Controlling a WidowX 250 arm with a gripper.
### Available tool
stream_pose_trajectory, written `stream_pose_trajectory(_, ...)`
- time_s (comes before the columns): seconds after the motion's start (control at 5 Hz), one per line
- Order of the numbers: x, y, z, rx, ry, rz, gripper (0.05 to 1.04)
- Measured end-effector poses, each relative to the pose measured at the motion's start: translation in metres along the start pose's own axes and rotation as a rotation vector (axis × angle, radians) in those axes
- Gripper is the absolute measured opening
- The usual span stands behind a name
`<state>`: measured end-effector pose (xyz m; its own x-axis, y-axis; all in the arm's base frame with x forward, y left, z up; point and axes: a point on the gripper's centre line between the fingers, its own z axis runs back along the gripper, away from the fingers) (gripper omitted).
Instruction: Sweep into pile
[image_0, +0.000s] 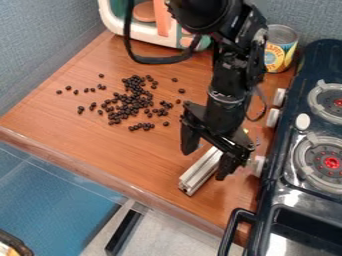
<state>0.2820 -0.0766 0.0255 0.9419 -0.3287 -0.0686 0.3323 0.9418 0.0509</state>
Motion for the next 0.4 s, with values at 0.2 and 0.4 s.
stream_pose_trajectory(0.2, 0.0006, 0.0104, -0.0099, 0.056, 0.083, 0.057, 0.960)
stream_pose_trajectory(0.4, -0.0006, 0.0142, -0.0128, 0.094, 0.150, 0.067, 0.690)
